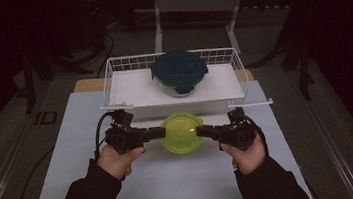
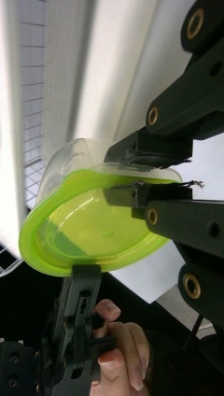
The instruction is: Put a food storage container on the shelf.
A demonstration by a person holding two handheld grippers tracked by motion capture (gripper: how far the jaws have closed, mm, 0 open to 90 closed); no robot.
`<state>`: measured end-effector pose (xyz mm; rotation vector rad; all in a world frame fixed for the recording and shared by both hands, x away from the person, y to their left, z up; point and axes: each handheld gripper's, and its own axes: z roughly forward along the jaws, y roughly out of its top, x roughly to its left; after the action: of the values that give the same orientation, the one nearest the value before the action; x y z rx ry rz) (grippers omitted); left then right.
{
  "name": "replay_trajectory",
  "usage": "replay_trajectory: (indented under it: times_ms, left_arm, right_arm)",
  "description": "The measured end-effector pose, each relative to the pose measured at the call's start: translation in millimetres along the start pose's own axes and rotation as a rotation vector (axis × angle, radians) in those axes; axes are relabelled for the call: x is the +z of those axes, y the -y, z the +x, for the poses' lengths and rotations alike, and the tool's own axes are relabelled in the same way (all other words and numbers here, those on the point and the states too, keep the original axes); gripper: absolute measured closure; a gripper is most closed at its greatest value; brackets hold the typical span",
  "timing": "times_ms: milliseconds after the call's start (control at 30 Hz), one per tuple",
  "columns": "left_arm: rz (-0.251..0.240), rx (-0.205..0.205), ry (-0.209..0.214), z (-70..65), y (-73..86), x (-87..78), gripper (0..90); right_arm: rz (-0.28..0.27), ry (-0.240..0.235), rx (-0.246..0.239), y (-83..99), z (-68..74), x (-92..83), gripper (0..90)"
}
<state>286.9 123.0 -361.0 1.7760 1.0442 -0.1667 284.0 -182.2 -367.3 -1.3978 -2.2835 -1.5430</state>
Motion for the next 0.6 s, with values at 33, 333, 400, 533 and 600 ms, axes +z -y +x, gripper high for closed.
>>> replay_trajectory:
  times_ms: [33, 333, 400, 533, 600]
  left_arm:
    - [-0.003, 0.001, -0.001, -0.9, -2.4, -1.2, 81.4]
    - [-0.047, 0.01, -0.004, -7.6, -30.0, -13.9, 81.5]
    - [-0.054, 0.013, -0.009, -9.7, -36.2, -16.7, 81.4]
    - [-0.065, 0.025, -0.012, -12.1, -48.4, -21.5, 81.5]
    - [-0.077, 0.034, -0.014, -14.0, -56.1, -24.0, 81.5]
  right_arm:
    - [-0.005, -0.001, -0.004, -4.4, 1.2, -1.3, 80.6]
    - [-0.031, -0.003, -0.02, -36.2, 9.2, -7.6, 80.7]
    - [-0.036, -0.002, -0.025, -42.2, 11.1, -8.3, 80.6]
    - [-0.048, -0.006, -0.027, -54.1, 13.4, -10.3, 80.6]
    - [-0.057, -0.005, -0.03, -61.7, 15.1, -12.0, 80.6]
